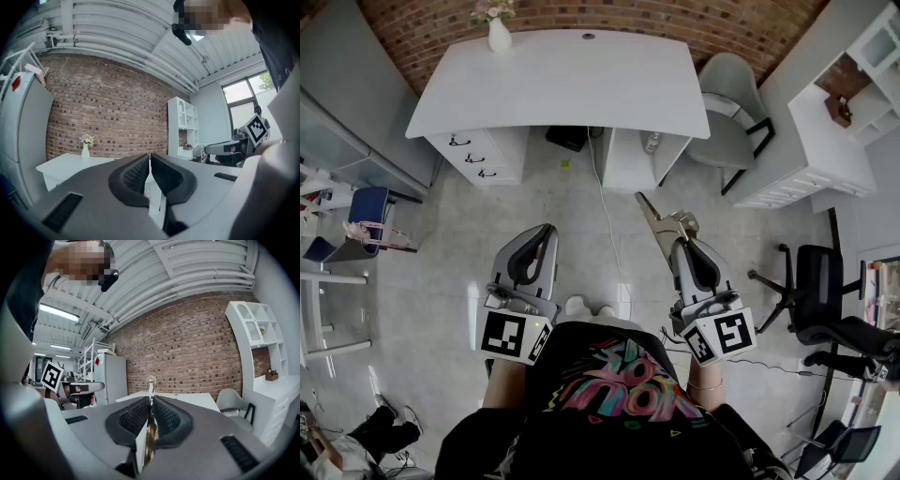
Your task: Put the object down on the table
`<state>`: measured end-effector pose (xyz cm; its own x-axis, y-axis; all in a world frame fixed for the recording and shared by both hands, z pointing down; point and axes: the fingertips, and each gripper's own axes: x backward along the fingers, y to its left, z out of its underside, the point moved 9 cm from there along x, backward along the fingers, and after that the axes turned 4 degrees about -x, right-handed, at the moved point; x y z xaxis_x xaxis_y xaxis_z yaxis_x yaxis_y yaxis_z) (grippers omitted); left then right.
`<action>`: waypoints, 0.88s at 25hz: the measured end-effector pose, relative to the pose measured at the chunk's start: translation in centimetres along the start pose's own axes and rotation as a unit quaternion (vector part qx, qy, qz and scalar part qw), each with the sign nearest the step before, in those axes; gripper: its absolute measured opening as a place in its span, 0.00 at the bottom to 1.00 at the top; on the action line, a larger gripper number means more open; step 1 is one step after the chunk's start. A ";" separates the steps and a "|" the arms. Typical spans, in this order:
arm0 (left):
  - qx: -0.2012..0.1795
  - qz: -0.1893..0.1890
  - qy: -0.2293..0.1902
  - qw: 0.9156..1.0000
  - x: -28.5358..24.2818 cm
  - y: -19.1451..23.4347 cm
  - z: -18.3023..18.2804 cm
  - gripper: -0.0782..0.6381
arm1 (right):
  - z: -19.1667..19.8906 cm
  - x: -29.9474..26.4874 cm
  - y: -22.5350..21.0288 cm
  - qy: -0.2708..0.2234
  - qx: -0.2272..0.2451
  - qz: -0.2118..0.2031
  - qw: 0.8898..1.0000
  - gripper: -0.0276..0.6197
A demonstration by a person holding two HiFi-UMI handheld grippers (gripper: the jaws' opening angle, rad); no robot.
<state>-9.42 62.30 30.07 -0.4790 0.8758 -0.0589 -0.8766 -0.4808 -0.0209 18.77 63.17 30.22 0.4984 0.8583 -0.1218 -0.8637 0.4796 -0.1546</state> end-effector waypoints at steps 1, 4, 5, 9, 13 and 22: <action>0.001 0.000 -0.001 1.000 0.0 0.0 -0.1 0.15 | 0.1 0.1 0.1 0.002 -0.002 -0.001 1.000 0.11; 0.002 -0.001 -0.002 1.000 0.3 -0.2 -0.2 0.15 | 0.2 0.4 0.5 0.004 -0.009 -0.001 1.000 0.11; 0.004 -0.001 -0.003 1.000 0.5 -0.2 -0.2 0.15 | 0.2 0.6 0.7 0.003 -0.011 0.000 1.000 0.11; 0.007 -0.005 -0.002 1.000 1.2 -0.9 -0.3 0.15 | -0.1 1.2 0.7 0.000 -0.011 -0.006 1.000 0.11; 0.012 -0.017 -0.005 1.000 2.0 -1.8 -0.2 0.15 | 0.0 2.0 0.4 -0.003 -0.006 -0.016 1.000 0.11; 0.012 -0.047 0.004 0.999 3.8 -3.2 1.1 0.15 | 1.9 3.6 -0.4 0.009 -0.009 -0.027 1.000 0.11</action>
<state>-8.46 67.22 31.04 -0.3940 0.9168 -0.0656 -0.9186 -0.3951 -0.0036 20.78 66.42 31.67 0.5461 0.8277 -0.1294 -0.8338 0.5221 -0.1793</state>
